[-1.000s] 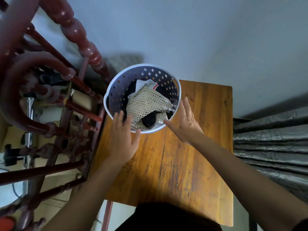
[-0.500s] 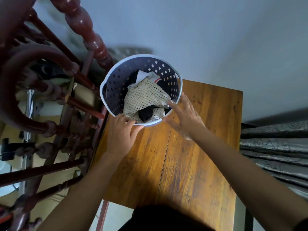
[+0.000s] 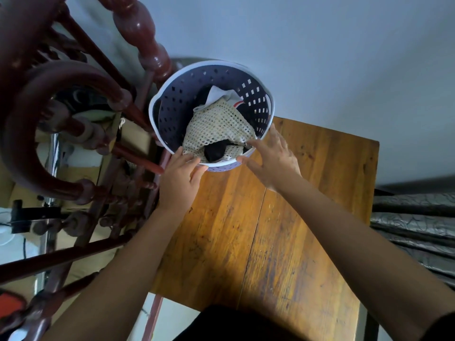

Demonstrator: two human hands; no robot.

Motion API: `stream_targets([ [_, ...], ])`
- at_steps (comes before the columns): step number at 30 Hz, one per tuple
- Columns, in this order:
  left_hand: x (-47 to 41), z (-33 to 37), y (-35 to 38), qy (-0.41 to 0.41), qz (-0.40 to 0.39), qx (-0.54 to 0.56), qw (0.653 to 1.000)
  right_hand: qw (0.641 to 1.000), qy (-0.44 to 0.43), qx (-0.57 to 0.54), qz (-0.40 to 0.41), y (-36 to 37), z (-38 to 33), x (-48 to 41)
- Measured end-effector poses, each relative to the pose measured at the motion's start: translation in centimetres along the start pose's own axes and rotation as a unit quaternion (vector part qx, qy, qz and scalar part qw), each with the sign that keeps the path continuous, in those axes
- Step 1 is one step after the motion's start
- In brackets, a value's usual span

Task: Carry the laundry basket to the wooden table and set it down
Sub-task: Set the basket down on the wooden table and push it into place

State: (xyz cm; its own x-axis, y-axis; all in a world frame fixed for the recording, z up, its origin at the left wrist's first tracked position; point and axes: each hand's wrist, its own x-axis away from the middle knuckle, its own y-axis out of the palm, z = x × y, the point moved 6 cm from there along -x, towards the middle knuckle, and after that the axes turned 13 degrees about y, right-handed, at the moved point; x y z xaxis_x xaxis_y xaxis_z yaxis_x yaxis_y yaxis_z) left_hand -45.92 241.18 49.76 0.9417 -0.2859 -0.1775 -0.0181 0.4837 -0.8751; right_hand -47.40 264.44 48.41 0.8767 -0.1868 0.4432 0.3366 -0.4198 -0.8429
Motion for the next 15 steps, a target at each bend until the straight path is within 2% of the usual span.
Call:
stream_targets([
  [4,0.0,0.3,0.0,0.017,0.005,-0.006,1.000,1.000,0.001,0.008,0.012,0.0,-0.2,0.4],
  [10,-0.2,0.2,-0.4,-0.014,0.007,0.023,1.000,1.000,0.018,0.023,-0.002,0.2,-0.5,1.2],
  [15,-0.2,0.8,-0.4,-0.027,-0.054,0.015,0.998,0.999,0.032,-0.010,-0.041,-0.4,-0.8,2.2],
])
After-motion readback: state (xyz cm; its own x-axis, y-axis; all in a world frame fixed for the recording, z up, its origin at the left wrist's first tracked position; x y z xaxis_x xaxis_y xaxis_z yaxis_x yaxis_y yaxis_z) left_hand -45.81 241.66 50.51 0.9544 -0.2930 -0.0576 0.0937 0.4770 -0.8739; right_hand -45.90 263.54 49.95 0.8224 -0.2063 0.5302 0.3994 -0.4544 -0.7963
